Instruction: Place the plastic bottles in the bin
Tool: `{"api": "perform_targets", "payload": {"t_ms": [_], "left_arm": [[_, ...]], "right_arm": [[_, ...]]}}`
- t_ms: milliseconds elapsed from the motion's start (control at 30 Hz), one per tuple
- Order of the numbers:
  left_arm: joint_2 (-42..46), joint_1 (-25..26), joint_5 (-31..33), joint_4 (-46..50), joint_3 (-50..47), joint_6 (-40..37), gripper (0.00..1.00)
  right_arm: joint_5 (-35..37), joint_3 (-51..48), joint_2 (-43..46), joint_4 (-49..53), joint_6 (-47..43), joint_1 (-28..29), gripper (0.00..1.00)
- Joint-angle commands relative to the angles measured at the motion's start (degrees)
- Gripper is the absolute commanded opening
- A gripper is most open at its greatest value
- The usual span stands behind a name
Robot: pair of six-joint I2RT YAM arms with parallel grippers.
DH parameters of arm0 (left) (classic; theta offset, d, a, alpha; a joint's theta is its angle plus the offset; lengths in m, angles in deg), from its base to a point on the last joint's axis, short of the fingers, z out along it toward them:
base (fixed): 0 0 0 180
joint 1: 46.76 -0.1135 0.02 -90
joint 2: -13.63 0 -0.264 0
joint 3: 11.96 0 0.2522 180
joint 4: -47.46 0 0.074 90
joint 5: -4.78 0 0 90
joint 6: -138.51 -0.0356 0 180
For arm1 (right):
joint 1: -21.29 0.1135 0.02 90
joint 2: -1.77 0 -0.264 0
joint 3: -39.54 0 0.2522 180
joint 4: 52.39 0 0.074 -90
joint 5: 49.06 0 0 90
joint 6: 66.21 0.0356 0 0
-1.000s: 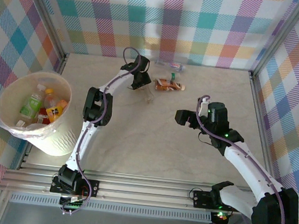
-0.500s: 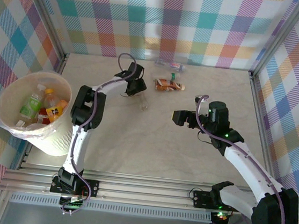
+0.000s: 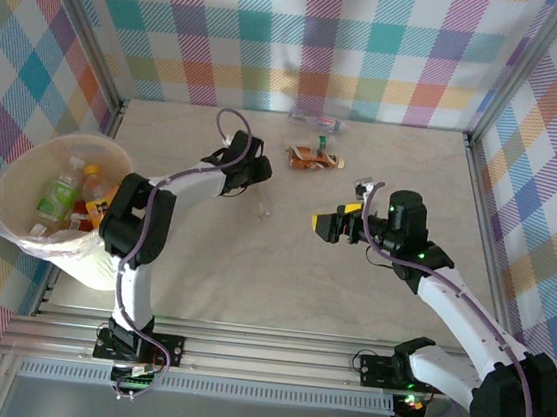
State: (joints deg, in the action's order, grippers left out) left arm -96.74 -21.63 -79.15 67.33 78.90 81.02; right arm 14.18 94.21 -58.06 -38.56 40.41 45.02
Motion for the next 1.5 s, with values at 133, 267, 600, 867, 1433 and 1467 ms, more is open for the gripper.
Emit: {"api": "perform_targets", "payload": {"t_ms": [133, 267, 600, 867, 1433, 1467], "left_arm": [[15.97, 1.87, 1.44, -4.93, -5.5, -6.08, 0.38], [23.22, 1.9, 2.03, -1.37, -6.3, -7.91, 0.37], [38.24, 1.85, 5.81, 15.42, 0.08, -13.17, 0.37], [44.22, 1.68, 15.31, 28.57, 10.09, -18.01, 0.36], [49.31, -10.48, 47.77, 34.13, 15.27, -27.85, 0.35], [49.99, -12.08, 48.32, 33.55, 14.33, -28.31, 0.35]], "right_arm": [[-2.74, -0.68, -0.35, -4.24, -1.85, 0.62, 1.0], [-2.98, -0.64, -0.77, -5.39, -2.06, 0.71, 1.0], [-2.32, -0.2, -2.82, -6.7, -2.05, 0.8, 1.0], [-2.17, 0.1, -4.48, -8.29, -1.18, 0.77, 1.0], [-2.48, 0.61, -5.86, -8.73, -1.47, 0.88, 1.0], [-2.52, 0.59, -5.99, -8.88, -1.38, 0.88, 1.0]]}}
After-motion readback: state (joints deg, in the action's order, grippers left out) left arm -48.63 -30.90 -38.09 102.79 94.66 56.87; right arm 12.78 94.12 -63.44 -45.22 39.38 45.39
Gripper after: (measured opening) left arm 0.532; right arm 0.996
